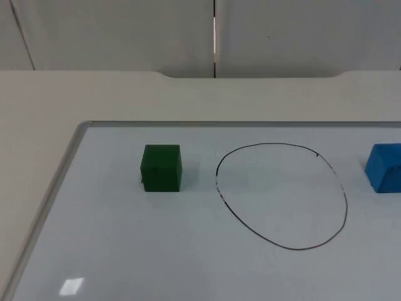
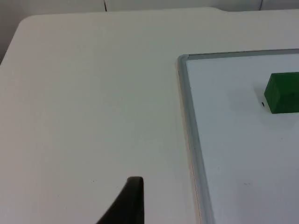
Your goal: Push the two cubes into the marked area.
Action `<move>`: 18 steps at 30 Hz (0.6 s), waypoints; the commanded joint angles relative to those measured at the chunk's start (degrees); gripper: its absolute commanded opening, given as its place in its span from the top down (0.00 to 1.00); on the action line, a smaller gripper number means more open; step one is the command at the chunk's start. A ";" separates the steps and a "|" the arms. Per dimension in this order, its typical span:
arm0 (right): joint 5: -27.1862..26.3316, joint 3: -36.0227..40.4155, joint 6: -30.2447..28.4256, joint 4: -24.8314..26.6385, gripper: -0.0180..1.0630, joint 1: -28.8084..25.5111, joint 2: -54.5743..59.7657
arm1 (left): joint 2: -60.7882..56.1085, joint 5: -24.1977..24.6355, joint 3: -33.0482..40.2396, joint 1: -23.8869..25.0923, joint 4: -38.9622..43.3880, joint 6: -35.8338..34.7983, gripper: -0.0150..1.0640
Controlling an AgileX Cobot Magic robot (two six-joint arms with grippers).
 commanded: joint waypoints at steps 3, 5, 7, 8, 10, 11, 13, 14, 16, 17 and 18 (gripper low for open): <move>-0.27 0.03 0.01 0.17 0.01 -0.29 -0.24 | -0.16 -1.20 -1.20 0.28 -0.11 -0.06 0.01; -0.27 0.03 0.01 0.17 0.01 -0.29 -0.24 | -0.16 -1.31 -1.91 0.28 -0.11 -0.06 0.01; -0.27 0.03 0.01 0.17 0.01 -0.29 -0.24 | -0.16 -1.31 -2.03 0.28 -0.11 -0.06 0.01; -0.27 0.03 0.01 0.17 0.01 -0.29 -0.24 | -0.16 -1.58 -2.08 0.28 -0.11 -0.06 0.01; -0.27 0.03 0.01 0.17 0.01 -0.29 -0.24 | -0.16 -1.58 -2.08 0.28 -0.11 -0.06 0.01; -0.27 0.03 0.01 0.17 0.01 -0.29 -0.24 | -0.16 -1.58 -2.08 0.28 -0.11 -0.06 0.01; -0.27 0.03 0.01 0.17 0.01 -0.29 -0.24 | -0.16 -1.58 -2.08 0.28 -0.20 -0.06 0.01; -0.27 0.03 0.01 0.17 0.01 -0.29 -0.24 | -0.16 -1.58 -2.08 0.28 -0.20 -0.06 0.01; -0.27 0.03 0.01 0.17 0.01 -0.29 -0.24 | 1.27 -1.58 -2.08 0.28 -0.20 -0.06 0.01; -0.27 0.03 0.01 0.17 0.01 -0.29 -0.24 | 1.27 -1.58 -2.08 0.28 -0.20 -0.06 0.01; -0.27 0.03 0.01 0.17 0.01 -0.29 -0.24 | 1.91 -1.58 -2.08 0.28 -0.20 -0.06 0.01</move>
